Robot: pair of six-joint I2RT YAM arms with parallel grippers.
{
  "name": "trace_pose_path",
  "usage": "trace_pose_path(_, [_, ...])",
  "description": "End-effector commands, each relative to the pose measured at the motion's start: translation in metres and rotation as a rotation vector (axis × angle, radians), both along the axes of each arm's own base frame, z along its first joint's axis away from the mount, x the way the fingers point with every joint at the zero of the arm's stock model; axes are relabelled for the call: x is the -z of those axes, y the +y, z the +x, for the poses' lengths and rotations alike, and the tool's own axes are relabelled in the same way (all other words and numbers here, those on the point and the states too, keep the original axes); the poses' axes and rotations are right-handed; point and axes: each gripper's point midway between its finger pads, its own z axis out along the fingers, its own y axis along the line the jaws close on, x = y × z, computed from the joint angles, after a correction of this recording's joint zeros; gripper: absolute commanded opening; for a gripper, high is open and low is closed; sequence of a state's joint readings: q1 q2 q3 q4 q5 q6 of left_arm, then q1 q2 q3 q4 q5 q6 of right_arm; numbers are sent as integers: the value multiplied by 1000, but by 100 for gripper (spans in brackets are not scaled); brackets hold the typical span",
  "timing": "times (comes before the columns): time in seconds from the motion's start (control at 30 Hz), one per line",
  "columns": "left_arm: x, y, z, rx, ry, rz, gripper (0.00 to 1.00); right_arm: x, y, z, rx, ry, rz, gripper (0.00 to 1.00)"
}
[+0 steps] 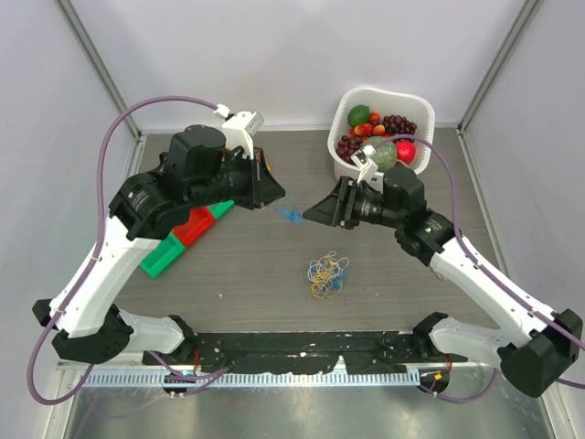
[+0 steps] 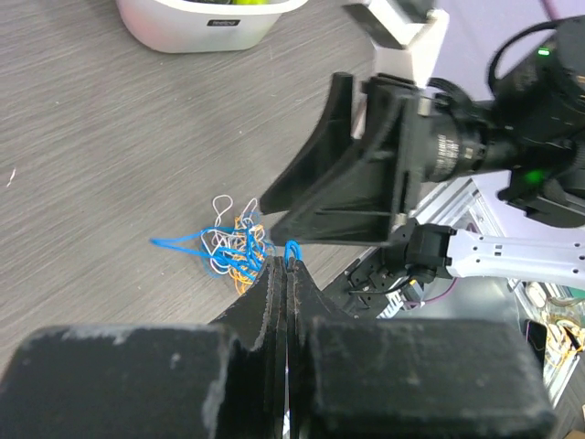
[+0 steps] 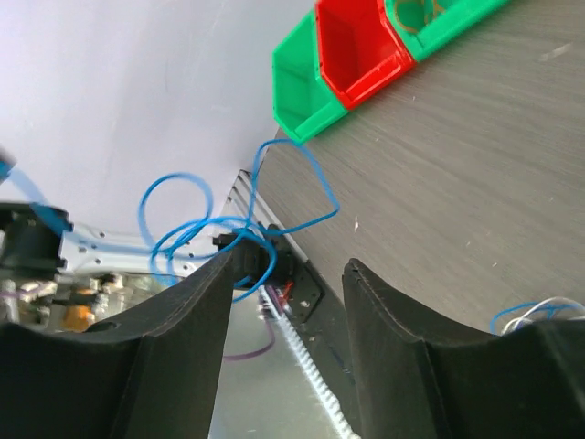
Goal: Untangle the cables
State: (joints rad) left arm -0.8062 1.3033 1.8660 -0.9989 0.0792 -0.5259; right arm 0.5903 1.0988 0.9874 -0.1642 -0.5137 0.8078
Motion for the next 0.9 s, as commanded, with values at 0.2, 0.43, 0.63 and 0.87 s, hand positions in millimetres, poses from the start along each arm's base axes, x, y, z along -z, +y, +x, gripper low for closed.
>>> trace_pose_path(0.2, [-16, 0, 8, 13, -37, -45, 0, -66, -20, -10, -92, -592, -107, 51])
trace_pose_path(0.43, [-14, -1, 8, 37, -19, -53, 0, -71, -10, -10, -199, -739, -140, 41])
trace_pose_path(0.63, [-9, -3, 8, 61, -7, -44, 0, -72, 1, -25, -331, -751, -109, 36])
trace_pose_path(0.87, [-10, -7, 6, 95, -1, -59, 0, -65, 13, -39, -418, -713, -77, 41])
